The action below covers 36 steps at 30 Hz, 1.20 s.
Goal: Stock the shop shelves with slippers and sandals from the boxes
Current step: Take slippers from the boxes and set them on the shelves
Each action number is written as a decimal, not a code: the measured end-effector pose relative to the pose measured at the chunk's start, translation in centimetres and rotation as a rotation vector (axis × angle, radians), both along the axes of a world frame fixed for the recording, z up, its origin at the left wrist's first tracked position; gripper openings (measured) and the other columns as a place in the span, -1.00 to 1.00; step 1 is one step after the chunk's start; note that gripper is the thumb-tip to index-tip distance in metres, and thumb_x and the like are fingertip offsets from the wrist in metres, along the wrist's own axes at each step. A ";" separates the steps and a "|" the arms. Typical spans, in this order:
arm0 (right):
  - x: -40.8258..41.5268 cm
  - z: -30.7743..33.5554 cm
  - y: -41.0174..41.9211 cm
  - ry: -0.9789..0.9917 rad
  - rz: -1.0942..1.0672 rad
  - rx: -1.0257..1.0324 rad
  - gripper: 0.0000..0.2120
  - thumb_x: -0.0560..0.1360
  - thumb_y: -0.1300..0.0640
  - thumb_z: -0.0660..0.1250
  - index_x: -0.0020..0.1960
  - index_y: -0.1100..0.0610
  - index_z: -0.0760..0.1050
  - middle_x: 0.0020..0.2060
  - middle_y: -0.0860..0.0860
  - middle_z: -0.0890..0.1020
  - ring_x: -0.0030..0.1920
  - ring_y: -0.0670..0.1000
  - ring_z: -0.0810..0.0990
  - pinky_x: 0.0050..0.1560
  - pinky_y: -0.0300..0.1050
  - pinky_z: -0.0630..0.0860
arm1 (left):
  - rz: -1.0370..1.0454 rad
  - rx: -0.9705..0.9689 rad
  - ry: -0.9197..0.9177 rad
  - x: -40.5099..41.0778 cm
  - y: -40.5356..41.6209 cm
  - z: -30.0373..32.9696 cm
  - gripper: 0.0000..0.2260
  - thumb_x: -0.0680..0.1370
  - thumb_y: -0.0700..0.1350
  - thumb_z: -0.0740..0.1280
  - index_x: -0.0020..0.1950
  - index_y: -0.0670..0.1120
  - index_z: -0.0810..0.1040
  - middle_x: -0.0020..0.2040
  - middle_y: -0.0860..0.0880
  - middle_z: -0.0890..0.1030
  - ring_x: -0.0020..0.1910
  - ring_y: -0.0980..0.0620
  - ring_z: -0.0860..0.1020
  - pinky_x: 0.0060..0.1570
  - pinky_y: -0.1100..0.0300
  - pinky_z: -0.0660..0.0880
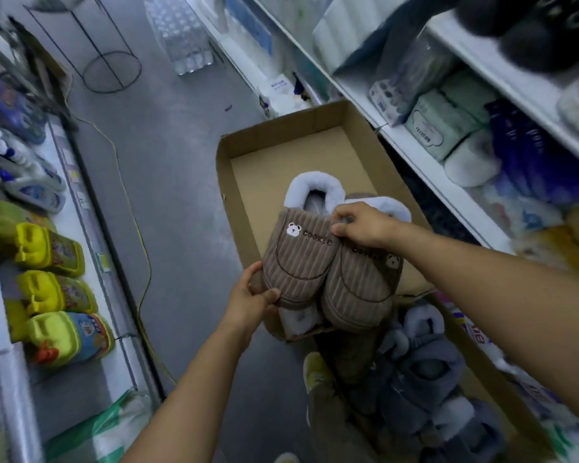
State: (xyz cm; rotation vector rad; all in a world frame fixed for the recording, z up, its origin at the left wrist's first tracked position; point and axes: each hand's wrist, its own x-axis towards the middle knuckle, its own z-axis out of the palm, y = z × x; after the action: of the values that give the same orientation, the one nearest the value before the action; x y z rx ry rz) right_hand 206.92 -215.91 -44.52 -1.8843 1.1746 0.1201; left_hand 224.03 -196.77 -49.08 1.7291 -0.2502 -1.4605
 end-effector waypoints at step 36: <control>-52.6 20.5 35.5 0.069 -0.947 -0.273 -0.93 0.52 0.07 0.29 -0.08 0.06 0.51 -0.10 0.14 0.57 -0.13 0.05 0.50 -0.02 0.02 0.48 | -1.334 -0.850 -0.535 -44.0 12.4 16.7 -0.19 0.32 -0.07 0.58 0.47 0.01 0.25 0.35 -0.02 0.28 0.31 0.03 0.36 0.30 0.14 0.40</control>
State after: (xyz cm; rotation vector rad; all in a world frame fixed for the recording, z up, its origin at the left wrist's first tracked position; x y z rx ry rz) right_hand 154.35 -180.43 -24.01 -1.3563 2.0825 -0.5200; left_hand 180.07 -184.33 -32.33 1.0900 -2.2539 -1.2410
